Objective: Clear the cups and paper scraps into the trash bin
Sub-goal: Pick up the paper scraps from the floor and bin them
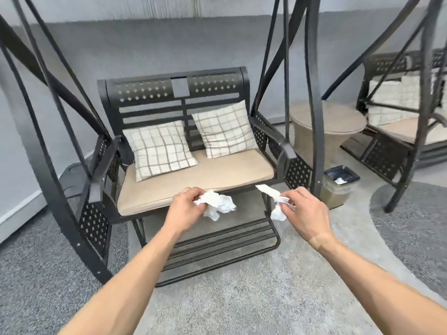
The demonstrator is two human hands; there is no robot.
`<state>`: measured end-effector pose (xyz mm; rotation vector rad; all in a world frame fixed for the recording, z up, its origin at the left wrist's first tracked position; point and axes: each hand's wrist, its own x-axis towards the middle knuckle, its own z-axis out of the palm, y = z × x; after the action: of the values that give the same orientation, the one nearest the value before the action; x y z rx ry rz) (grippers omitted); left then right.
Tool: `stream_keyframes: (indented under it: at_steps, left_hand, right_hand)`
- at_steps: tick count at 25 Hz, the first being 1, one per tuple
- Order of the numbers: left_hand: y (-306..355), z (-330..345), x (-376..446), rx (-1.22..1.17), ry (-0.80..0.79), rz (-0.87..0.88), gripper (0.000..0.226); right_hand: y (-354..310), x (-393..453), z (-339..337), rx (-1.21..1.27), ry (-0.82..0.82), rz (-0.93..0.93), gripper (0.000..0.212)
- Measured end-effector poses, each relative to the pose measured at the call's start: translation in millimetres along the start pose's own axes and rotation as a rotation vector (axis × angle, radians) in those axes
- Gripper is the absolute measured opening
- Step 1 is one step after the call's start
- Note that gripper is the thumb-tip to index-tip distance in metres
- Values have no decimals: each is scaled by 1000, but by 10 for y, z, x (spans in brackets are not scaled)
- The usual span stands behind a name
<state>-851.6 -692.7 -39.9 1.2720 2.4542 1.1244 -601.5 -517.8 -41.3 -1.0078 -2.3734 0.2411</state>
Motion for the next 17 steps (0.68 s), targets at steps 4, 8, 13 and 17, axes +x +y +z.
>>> stream_keyframes:
  at_steps: [4,8,13,17]
  left_hand:
    - [274,-43,89,-33,-12,89,27]
    - [563,126,223,-58,-41,174,27]
    - [1058,650,392,-26,-103,244,27]
    - [1578,1191,618,-18,-141,300,25]
  right_hand:
    - [60,-8,-330,-32,98,91,11]
    - [245,-136,-614,-64,155,141,10]
    - [737,-322,-944,-144,210,235,10]
    - [1323,-396,-1181,-168,263,317,12]
